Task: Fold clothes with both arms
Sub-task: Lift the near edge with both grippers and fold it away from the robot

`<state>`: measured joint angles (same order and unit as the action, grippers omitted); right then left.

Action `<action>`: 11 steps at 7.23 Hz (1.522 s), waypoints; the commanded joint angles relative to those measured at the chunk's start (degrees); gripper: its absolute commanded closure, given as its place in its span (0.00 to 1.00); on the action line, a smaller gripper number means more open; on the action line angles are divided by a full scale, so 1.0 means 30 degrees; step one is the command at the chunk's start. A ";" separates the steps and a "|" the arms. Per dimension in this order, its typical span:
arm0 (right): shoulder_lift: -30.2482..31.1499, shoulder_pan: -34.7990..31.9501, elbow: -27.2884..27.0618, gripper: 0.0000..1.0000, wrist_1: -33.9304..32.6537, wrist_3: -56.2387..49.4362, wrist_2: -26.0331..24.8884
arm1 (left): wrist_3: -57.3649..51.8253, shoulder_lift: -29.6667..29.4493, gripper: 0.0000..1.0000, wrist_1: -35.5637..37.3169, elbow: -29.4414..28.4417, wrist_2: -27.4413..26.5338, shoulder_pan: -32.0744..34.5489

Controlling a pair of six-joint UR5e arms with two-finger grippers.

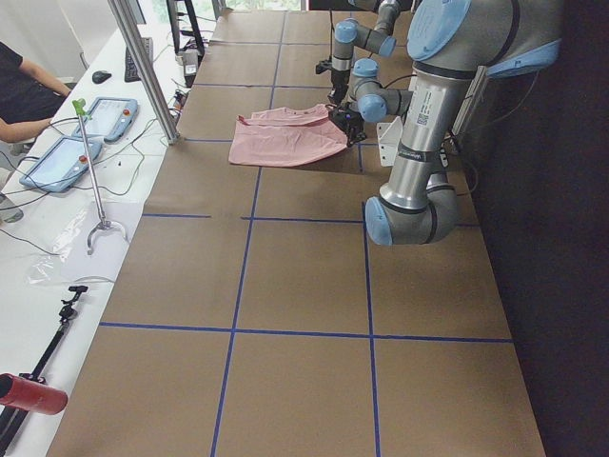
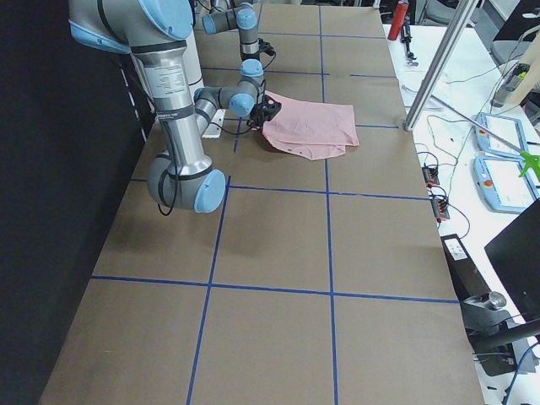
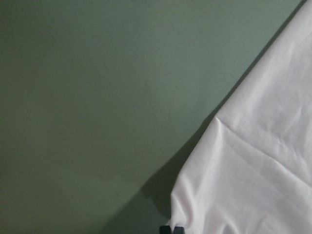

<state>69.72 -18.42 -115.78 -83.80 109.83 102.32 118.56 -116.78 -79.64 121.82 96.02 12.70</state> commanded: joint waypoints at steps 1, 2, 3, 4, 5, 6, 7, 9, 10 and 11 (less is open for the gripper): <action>0.0723 0.0747 -0.1220 1.00 0.0012 -0.0018 -0.0006 | 0.0061 0.0952 1.00 0.1175 0.2160 0.0508 -0.0922; 0.0696 0.0749 -0.1134 1.00 0.0070 -0.0077 -0.0006 | -0.0143 0.0957 1.00 0.1118 0.2136 0.0569 -0.0952; 0.0434 0.0691 -0.0930 1.00 0.0042 -0.0193 -0.0122 | -0.0290 0.0783 1.00 0.1001 0.1730 0.0483 -0.0837; 0.0287 -0.0209 -0.0609 1.00 0.0099 -0.0455 -0.0036 | -0.2002 0.0491 1.00 0.0942 0.1146 0.0366 0.0557; -0.0382 -0.1117 -0.0286 1.00 0.0187 -0.1299 -0.0065 | -0.3412 0.0024 1.00 0.0477 0.0415 0.0481 0.2282; -0.1230 -0.2113 0.0529 1.00 0.0188 -0.1743 -0.0094 | -0.4064 -0.0271 1.00 -0.0572 -0.0462 0.0511 0.3430; -0.2137 -0.3312 0.1668 1.00 0.0217 -0.3255 -0.0065 | -0.4419 -0.0361 1.00 -0.2119 -0.1660 0.0511 0.4109; -0.2817 -0.4405 0.3430 1.00 0.0275 -0.5959 -0.0094 | -0.4393 -0.0361 1.00 -0.5287 -0.4036 0.0482 0.4496; -0.3748 -0.4640 0.4453 1.00 0.0421 -0.5966 -0.0123 | -0.4393 -0.0390 1.00 -0.5560 -0.4132 0.0482 0.4496; -0.4338 -0.4874 0.5652 1.00 0.1379 -0.5966 -0.0123 | -0.4393 -0.0536 1.00 -0.5563 -0.4191 0.0482 0.4699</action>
<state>59.19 -32.00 -103.05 -82.03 92.51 101.99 105.40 -118.02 -95.30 110.06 97.48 26.25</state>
